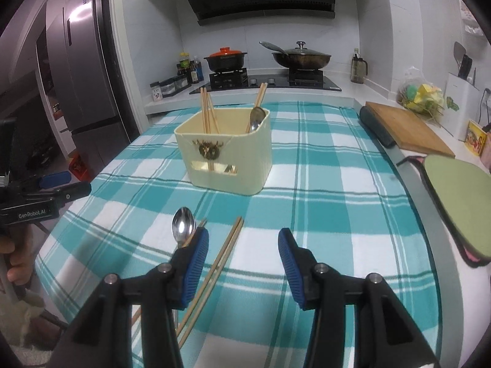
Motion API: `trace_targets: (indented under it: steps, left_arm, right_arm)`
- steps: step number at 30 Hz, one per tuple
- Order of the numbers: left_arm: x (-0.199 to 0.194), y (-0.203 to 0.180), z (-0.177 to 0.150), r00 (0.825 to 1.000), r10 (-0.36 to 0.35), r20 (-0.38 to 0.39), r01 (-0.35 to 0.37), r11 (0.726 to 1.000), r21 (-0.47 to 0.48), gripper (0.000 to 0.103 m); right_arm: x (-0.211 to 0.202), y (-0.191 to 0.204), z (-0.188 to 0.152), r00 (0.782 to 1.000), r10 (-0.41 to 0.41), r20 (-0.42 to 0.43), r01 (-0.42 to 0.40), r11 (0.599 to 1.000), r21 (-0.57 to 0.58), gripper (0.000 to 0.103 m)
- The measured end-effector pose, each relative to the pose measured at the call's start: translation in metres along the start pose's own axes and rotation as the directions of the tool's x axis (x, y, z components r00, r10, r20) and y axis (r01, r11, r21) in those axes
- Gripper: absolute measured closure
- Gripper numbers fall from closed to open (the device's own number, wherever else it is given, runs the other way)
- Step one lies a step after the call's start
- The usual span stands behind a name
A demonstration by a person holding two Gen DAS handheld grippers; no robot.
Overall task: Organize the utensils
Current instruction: 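Withdraw both grippers from the box back over the remaining utensils, then close the left gripper on a chopstick while the right gripper closes on another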
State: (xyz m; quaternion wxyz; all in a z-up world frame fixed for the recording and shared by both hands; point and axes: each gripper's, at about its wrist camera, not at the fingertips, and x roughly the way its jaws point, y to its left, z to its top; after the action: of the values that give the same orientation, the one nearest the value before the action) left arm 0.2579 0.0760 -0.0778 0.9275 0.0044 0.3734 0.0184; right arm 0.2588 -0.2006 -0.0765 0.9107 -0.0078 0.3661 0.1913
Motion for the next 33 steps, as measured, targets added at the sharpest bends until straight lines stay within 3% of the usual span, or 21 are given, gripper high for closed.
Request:
trace_targets:
  steps: [3, 9, 13, 20, 26, 29, 33]
  left_arm:
    - [0.003, 0.001, -0.023, 1.0, -0.016, -0.014, 0.016, 1.0, -0.024, 0.014]
    - [0.027, 0.002, -0.091, 0.987, -0.12, -0.109, 0.105, 0.985, -0.135, 0.014]
    - [0.036, -0.012, -0.114, 0.978, -0.146, -0.148, 0.124, 0.981, -0.146, 0.014]
    - [0.05, -0.028, -0.104, 0.98, -0.152, -0.131, 0.138, 0.984, -0.111, 0.014]
    - [0.069, -0.052, -0.087, 0.985, -0.136, -0.109, 0.136, 0.991, -0.01, 0.017]
    - [0.079, -0.063, -0.086, 0.985, -0.119, -0.122, 0.125, 0.991, 0.042, 0.024]
    - [0.088, -0.069, -0.093, 0.984, -0.099, -0.146, 0.111, 0.991, 0.074, 0.035]
  right_arm:
    - [-0.005, 0.001, -0.021, 1.0, -0.015, -0.006, 0.015, 1.0, 0.017, 0.055]
    - [-0.011, 0.002, -0.072, 0.998, -0.062, -0.019, 0.063, 0.995, 0.072, 0.055]
    - [0.002, 0.002, -0.106, 0.995, -0.073, -0.066, 0.08, 0.991, 0.104, 0.055]
    - [0.014, 0.009, -0.119, 0.995, -0.057, -0.083, 0.066, 0.992, 0.11, 0.055]
    - [0.037, 0.018, -0.102, 0.993, -0.013, -0.116, 0.025, 0.995, 0.101, 0.069]
    - [0.051, 0.02, -0.095, 0.989, 0.03, -0.143, -0.012, 0.992, 0.123, 0.077]
    - [0.068, 0.028, -0.09, 0.984, 0.061, -0.167, -0.04, 0.991, 0.125, 0.079]
